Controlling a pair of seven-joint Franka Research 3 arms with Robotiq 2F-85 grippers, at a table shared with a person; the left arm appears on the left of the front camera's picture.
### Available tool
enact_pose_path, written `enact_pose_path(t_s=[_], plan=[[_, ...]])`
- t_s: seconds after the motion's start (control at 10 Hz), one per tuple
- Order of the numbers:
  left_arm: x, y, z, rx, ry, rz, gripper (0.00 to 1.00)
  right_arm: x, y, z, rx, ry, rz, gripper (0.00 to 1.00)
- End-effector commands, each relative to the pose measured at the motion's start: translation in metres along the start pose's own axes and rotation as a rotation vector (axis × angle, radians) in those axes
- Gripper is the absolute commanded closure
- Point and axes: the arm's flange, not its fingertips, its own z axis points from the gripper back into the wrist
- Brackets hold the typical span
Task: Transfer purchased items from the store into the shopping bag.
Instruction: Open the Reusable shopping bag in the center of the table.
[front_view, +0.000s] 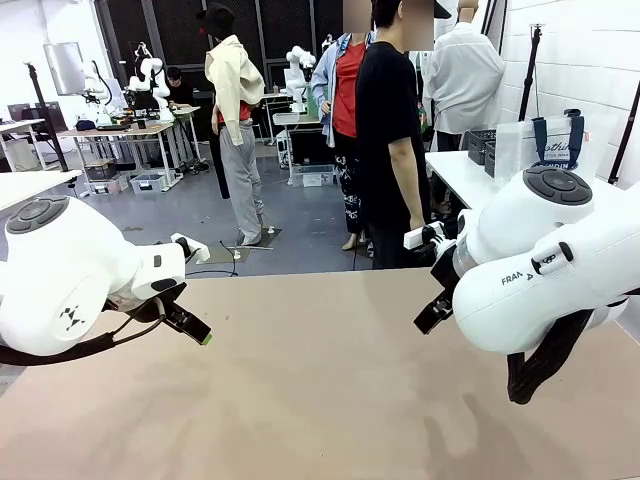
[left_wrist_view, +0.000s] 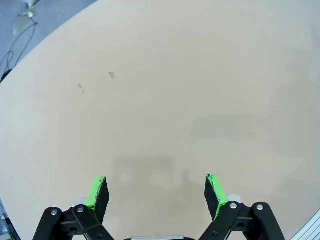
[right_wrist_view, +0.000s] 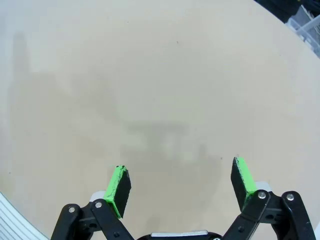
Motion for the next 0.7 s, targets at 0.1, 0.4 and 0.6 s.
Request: enact_pose_path(t_s=[0.1,0.4,0.6], plan=[[-0.0004,0.0014,0.0000,0.000,0.000,0.003,0.00,0.0000,-0.0001,0.0000,0.000,0.000,0.000,0.00],[-0.0004,0.0014,0.0000,0.000,0.000,0.003,0.00,0.0000,-0.0001,0.0000,0.000,0.000,0.000,0.00],[-0.0004,0.0014,0.0000,0.000,0.000,0.003,0.00,0.0000,-0.0001,0.0000,0.000,0.000,0.000,0.00]])
